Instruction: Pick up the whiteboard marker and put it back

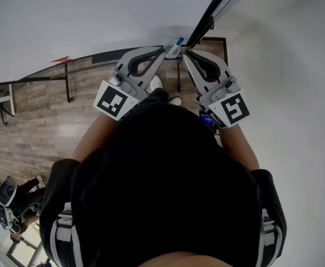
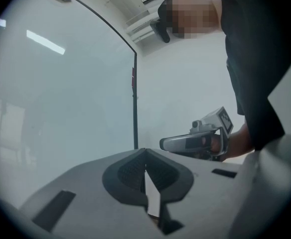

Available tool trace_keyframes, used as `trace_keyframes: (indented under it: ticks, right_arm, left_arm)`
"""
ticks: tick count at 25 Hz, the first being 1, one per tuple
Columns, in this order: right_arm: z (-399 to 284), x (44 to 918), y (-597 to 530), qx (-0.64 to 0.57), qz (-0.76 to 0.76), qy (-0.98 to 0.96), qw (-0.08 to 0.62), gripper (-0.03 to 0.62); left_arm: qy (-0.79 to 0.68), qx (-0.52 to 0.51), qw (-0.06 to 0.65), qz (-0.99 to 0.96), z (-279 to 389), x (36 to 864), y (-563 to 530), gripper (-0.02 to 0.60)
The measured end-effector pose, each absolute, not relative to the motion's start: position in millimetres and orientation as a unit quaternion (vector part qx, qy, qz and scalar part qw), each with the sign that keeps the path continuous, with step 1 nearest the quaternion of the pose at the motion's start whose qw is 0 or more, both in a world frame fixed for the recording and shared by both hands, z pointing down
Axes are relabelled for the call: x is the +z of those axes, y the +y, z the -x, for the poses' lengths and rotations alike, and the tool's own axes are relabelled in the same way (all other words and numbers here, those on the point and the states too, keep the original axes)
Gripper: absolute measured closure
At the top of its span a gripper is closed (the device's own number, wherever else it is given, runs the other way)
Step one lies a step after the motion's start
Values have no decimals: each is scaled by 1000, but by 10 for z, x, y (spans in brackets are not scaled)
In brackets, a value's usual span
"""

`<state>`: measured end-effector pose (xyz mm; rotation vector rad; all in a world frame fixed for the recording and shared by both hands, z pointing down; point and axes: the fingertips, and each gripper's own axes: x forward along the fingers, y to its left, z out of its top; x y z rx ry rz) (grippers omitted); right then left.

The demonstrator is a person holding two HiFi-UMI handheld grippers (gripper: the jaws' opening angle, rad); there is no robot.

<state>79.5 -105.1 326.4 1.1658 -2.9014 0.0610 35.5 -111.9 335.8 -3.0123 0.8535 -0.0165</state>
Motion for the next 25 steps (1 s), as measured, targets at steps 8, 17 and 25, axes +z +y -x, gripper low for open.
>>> trace_keyframes:
  ticks: [8,17,25]
  right_arm:
    - [-886,3265,-861,7,-381,-925,8,593]
    - [-934,3413,-853,9,-381,-924,21,594]
    - [-890,3364,-848,6,-375,-927,23,594]
  left_arm:
    - [287,0,9,958,-394,3310,-902,578]
    - [296,-12,6,955,-437,3436,-836,578]
    - [295,-2,8,955,-433,3360,-847,578]
